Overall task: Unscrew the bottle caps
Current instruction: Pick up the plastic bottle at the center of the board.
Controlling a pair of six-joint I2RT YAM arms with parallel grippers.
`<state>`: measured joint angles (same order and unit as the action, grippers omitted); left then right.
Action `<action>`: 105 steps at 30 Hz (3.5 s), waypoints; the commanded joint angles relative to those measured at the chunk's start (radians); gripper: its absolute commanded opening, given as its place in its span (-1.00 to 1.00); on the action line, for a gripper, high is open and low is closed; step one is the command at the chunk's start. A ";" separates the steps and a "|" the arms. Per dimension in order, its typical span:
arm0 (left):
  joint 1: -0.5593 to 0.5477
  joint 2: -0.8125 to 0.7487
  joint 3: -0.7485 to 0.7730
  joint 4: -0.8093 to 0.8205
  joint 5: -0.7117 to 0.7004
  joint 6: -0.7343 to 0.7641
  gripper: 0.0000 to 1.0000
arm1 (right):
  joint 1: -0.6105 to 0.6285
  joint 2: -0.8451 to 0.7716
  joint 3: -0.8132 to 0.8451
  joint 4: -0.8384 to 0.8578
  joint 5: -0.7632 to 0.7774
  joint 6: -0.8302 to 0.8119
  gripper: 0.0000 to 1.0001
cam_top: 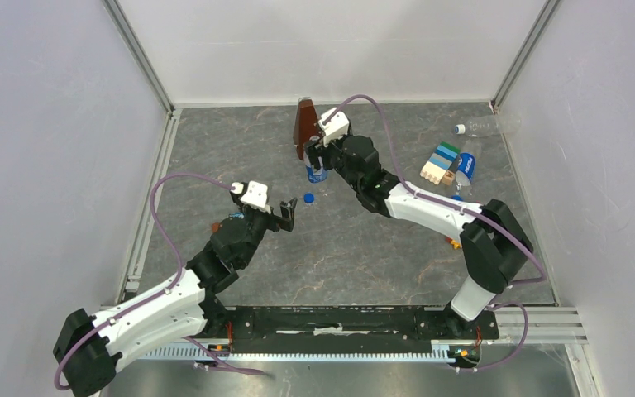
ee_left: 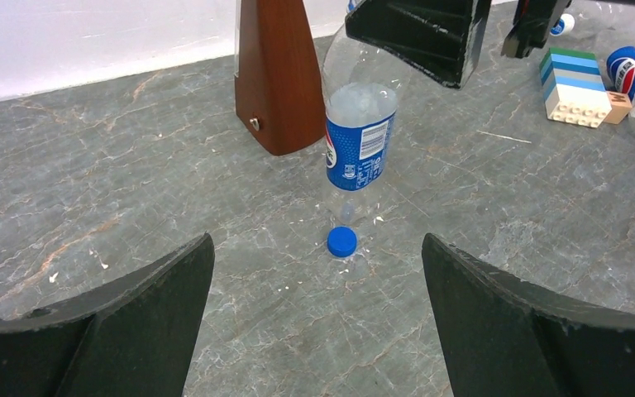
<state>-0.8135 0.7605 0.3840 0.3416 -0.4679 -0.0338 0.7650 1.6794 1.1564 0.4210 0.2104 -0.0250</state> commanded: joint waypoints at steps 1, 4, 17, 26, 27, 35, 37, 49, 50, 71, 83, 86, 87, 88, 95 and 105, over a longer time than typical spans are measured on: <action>0.005 0.001 -0.004 0.027 -0.004 -0.021 1.00 | 0.002 -0.066 -0.007 -0.002 -0.027 -0.011 0.58; 0.006 -0.005 -0.004 0.025 0.004 -0.020 1.00 | 0.003 -0.161 -0.093 0.014 -0.046 -0.003 0.58; 0.014 -0.033 -0.005 0.013 0.047 -0.003 1.00 | -0.021 -0.619 -0.483 -0.102 0.407 0.023 0.72; 0.017 -0.030 -0.001 0.005 0.038 0.016 1.00 | -0.472 -0.476 -0.316 -0.398 0.232 0.283 0.72; 0.017 -0.028 0.001 0.004 0.040 0.018 1.00 | -0.527 -0.451 -0.298 -0.406 0.206 0.288 0.71; 0.020 -0.030 0.013 -0.026 0.076 0.021 1.00 | -0.871 -0.123 -0.108 -0.478 -0.085 0.377 0.54; 0.020 -0.036 0.005 -0.022 0.075 0.019 1.00 | -0.899 -0.058 -0.066 -0.503 -0.118 0.372 0.53; 0.026 -0.031 -0.020 -0.008 0.067 0.014 1.00 | -0.960 0.066 -0.054 -0.481 -0.115 0.355 0.29; 0.027 -0.030 -0.022 -0.006 0.067 0.013 1.00 | -0.965 0.065 -0.066 -0.471 -0.108 0.356 0.28; 0.030 -0.033 -0.025 -0.002 0.083 -0.006 1.00 | -0.971 0.037 -0.105 -0.452 -0.101 0.292 -0.33; 0.030 -0.037 -0.018 0.006 0.147 -0.002 1.00 | -0.969 -0.241 -0.206 -0.391 -0.300 0.290 -0.42; 0.030 -0.033 -0.010 0.013 0.219 0.000 1.00 | -0.957 -0.336 -0.291 -0.288 -0.545 0.284 -0.42; 0.030 -0.030 -0.006 0.015 0.249 0.003 1.00 | -0.942 -0.364 -0.322 -0.257 -0.638 0.278 -0.41; 0.031 -0.027 -0.001 0.018 0.285 0.006 1.00 | -0.926 -0.391 -0.346 -0.238 -0.702 0.269 -0.41; 0.033 0.029 0.099 -0.091 0.673 0.056 1.00 | -0.784 -0.635 -0.568 -0.211 -0.909 0.168 -0.38; 0.033 0.095 0.192 -0.096 0.884 0.031 1.00 | -0.706 -0.869 -0.648 -0.336 -1.053 0.012 -0.36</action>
<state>-0.7853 0.8406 0.5468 0.1997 0.3168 -0.0029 0.0570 0.8707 0.5198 0.0685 -0.7132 0.0456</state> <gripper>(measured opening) 0.997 0.362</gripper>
